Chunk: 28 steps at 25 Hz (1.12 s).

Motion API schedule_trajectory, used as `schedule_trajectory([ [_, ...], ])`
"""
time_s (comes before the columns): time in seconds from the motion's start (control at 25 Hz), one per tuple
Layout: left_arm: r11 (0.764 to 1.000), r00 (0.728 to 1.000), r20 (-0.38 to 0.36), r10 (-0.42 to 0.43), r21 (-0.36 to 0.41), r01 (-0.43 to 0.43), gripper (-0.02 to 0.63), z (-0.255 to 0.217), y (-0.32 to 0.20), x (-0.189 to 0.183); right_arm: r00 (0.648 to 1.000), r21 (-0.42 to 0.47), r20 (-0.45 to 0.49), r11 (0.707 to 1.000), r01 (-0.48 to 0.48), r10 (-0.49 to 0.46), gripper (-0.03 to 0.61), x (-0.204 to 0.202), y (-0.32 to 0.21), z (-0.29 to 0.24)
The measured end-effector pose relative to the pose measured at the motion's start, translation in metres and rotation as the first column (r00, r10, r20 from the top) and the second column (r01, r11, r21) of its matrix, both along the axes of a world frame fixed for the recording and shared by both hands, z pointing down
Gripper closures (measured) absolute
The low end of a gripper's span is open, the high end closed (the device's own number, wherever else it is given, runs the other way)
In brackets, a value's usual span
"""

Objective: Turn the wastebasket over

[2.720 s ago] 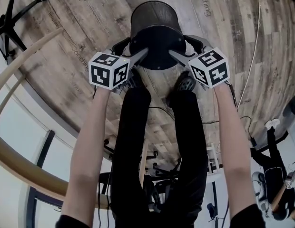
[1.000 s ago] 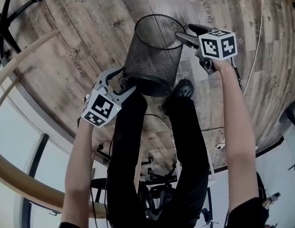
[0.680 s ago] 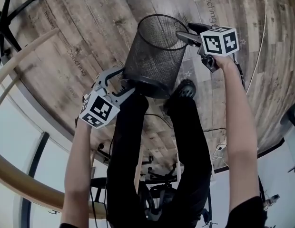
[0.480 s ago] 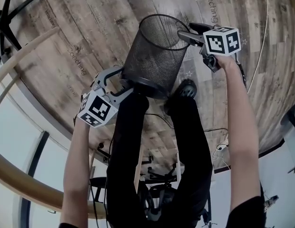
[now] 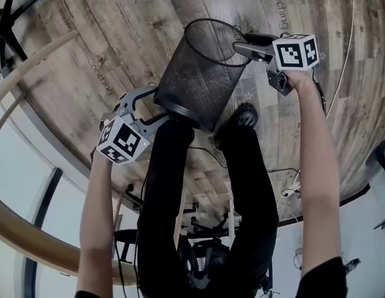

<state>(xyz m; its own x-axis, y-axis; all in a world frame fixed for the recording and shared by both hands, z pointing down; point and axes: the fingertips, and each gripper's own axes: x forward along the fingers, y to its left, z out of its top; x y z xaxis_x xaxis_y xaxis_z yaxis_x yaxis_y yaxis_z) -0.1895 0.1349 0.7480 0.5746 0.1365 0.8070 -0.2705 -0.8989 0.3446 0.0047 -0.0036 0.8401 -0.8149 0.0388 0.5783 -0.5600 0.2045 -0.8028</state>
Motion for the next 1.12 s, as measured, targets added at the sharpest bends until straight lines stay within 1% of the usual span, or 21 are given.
schedule_trajectory([
  [0.08, 1.000, 1.000, 0.009, 0.016, 0.001, -0.016, 0.305, 0.001, 0.001, -0.001, 1.000, -0.004, 0.015, 1.000, 0.023, -0.023, 0.300, 0.002, 0.004, -0.001],
  [0.32, 0.998, 0.996, 0.050, 0.069, 0.009, -0.070, 0.305, 0.008, 0.009, -0.006, 0.995, -0.007, 0.042, 0.995, 0.095, -0.094, 0.397, 0.012, 0.016, -0.006],
  [0.44, 0.995, 0.992, 0.079, 0.095, 0.016, -0.097, 0.307, 0.014, 0.013, -0.009, 0.990, -0.014, 0.068, 0.992, 0.123, -0.122, 0.431, 0.016, 0.021, -0.011],
  [0.56, 0.993, 0.987, 0.115, 0.116, 0.018, -0.119, 0.307, 0.021, 0.020, -0.013, 0.986, -0.023, 0.098, 0.990, 0.138, -0.136, 0.471, 0.017, 0.026, -0.016],
  [0.68, 0.993, 0.982, 0.152, 0.111, 0.019, -0.115, 0.313, 0.031, 0.026, -0.018, 0.981, -0.017, 0.130, 0.989, 0.144, -0.141, 0.505, 0.017, 0.029, -0.024],
  [0.8, 0.993, 0.977, 0.180, 0.114, 0.020, -0.120, 0.318, 0.044, 0.031, -0.020, 0.972, 0.002, 0.143, 0.982, 0.187, -0.185, 0.517, 0.017, 0.033, -0.033],
  [0.92, 0.993, 0.977, 0.183, 0.113, 0.018, -0.118, 0.330, 0.056, 0.034, -0.019, 0.964, 0.004, 0.159, 0.976, 0.217, -0.215, 0.525, 0.020, 0.037, -0.042],
  [1.12, 0.992, 0.975, 0.203, 0.092, 0.067, -0.107, 0.333, 0.069, 0.033, -0.014, 0.951, 0.062, 0.173, 0.967, 0.248, -0.255, 0.526, 0.022, 0.034, -0.061],
])
